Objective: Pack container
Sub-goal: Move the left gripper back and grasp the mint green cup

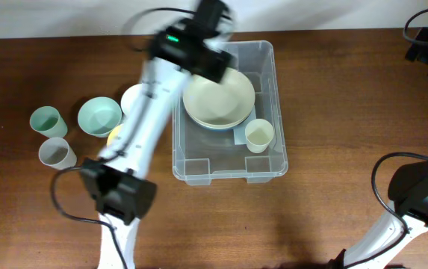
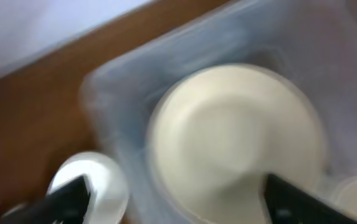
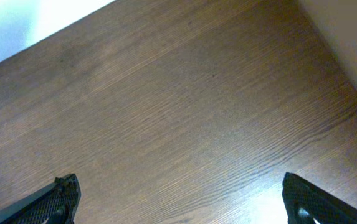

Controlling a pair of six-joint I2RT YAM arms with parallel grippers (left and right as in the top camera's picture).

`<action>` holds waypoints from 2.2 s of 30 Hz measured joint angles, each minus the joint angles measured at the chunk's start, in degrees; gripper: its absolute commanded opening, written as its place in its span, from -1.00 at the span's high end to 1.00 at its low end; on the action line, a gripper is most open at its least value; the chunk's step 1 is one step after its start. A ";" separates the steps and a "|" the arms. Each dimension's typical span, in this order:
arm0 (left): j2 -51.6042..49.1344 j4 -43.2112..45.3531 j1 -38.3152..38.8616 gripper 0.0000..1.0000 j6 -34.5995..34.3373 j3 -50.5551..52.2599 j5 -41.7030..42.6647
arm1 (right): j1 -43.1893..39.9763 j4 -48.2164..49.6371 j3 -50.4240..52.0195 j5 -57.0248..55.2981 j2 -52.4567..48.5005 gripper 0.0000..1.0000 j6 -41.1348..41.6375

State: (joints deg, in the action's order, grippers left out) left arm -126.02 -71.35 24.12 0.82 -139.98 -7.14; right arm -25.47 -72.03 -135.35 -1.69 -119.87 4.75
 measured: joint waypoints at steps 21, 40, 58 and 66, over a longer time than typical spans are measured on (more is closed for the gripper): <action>0.00 -12.59 -41.77 -0.99 -16.90 1.20 -2.58 | 0.00 0.00 0.00 -0.02 0.00 -0.98 0.02; -0.13 14.27 -41.66 -0.42 -20.20 33.53 -2.60 | 0.00 0.02 0.00 -0.02 0.00 -0.98 -0.02; -0.13 17.86 -41.66 -0.19 -20.35 33.55 -4.90 | 0.00 0.02 0.00 -0.02 0.00 -0.98 0.00; -0.13 18.71 -41.66 0.14 -20.37 34.07 -5.38 | 0.00 0.02 0.00 -0.02 0.00 -0.98 0.02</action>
State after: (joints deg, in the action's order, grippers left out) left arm -126.15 -52.64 -17.54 -19.55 -105.91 -12.51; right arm -25.47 -72.01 -135.35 -1.72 -119.87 4.78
